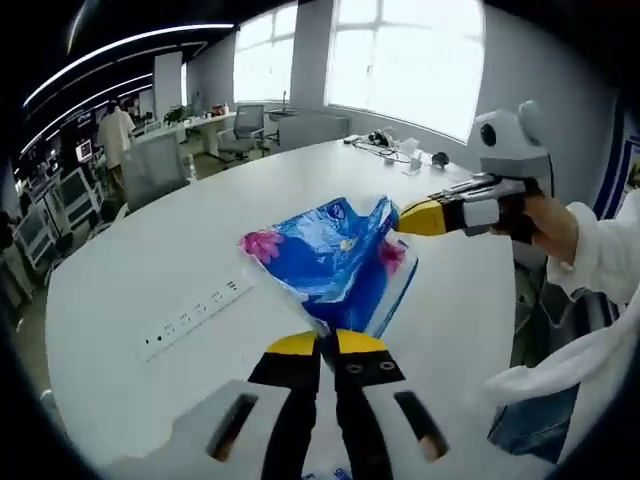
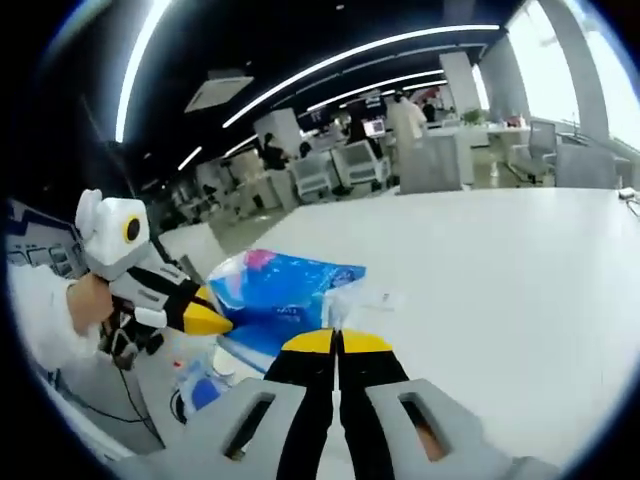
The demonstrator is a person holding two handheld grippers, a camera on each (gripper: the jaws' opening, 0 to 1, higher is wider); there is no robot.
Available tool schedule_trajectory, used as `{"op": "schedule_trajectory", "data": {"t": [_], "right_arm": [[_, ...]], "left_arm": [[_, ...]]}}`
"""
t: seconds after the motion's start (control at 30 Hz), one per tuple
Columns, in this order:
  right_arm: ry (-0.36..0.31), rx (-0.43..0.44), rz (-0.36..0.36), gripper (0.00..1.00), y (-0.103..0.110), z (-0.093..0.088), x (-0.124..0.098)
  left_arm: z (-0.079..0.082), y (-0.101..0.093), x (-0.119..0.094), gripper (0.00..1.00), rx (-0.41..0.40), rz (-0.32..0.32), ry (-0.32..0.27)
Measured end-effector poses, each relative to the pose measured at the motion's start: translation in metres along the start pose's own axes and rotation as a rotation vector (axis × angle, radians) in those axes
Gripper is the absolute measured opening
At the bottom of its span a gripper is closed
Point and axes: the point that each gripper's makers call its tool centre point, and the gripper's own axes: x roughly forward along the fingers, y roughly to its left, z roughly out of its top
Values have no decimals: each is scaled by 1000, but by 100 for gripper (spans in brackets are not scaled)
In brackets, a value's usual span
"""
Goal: Arrange the tabletop items into an orderly group along one side of the table until the central work area is clear of visible clutter.
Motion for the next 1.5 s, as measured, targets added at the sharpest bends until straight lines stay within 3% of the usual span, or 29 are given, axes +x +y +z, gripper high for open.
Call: {"op": "schedule_trajectory", "data": {"t": [0.17, 0.37, 0.5, 0.6, 0.7, 0.8, 0.87, 1.07, 1.2, 1.5], "right_arm": [[39, 7, -6, 0, -12, -14, 14], [94, 17, -15, 0, -28, -37, 35], [133, -21, -31, 0, -37, -50, 45], [160, -62, -40, 0, -50, -60, 59], [181, -42, -42, 0, -63, -71, 73], [202, -21, -46, 0, -67, -84, 82], [232, -24, -46, 0, -68, -95, 88], [261, -116, -41, 0, -70, -112, 107], [295, -127, -52, 0, -76, -124, 116], [338, -113, -59, 0, -81, -142, 126]], "left_arm": [[-14, 5, 19, 1, 22, 14, 42], [-33, 19, 46, 1, -58, 35, 76], [-42, 25, 61, 1, -102, 48, 88], [-49, 29, 73, 1, -111, 53, 106], [-57, 33, 83, 1, -120, 61, 126], [-70, 37, 94, 1, -80, 61, 147], [-77, 38, 97, 1, -101, 56, 163], [-97, 48, 113, 2, -85, 72, 230], [-106, 51, 119, 5, -55, 77, 265], [-124, 57, 131, 5, -92, 82, 304]]}}
